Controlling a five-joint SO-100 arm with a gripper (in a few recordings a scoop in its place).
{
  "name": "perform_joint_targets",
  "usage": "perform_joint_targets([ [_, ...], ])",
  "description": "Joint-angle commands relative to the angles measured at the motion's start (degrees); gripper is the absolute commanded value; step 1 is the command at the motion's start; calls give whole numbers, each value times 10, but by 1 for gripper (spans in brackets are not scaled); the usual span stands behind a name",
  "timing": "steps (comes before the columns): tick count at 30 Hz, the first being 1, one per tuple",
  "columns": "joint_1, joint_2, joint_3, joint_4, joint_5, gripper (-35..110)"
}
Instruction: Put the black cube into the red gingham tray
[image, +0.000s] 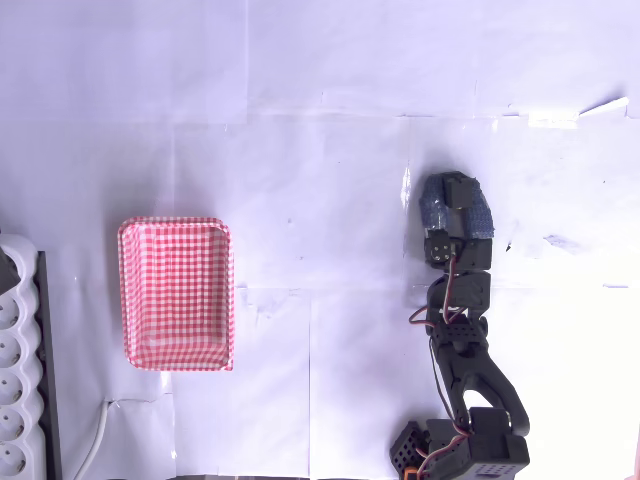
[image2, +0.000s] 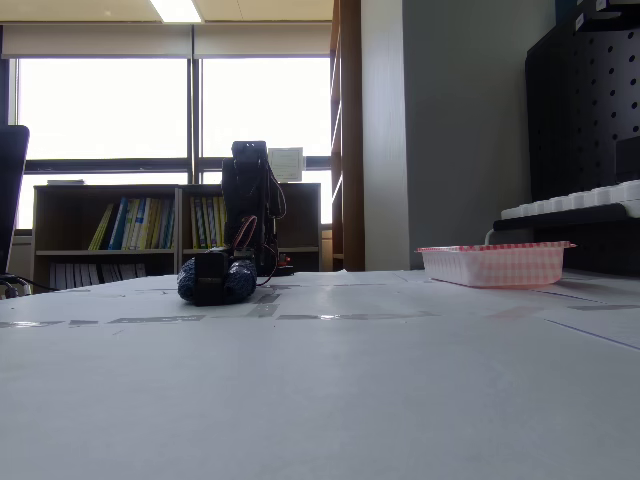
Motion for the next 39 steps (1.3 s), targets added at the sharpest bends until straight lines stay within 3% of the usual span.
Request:
perform_joint_targets([
  [1,-6,-47,4,77,18,0],
  [4,5,-160,2,305,34,0],
  [9,-12,-374,154,946,20,0],
  [13,-77,-424,388,1369,-40,0],
  [18,-228,-402,685,1702,-148,0],
  [22,-358,-353,809,1722,-237,0],
  [29,-513,-216,976,1695,-258,0],
  [39,-585,-55,1029,1521,-227,5],
])
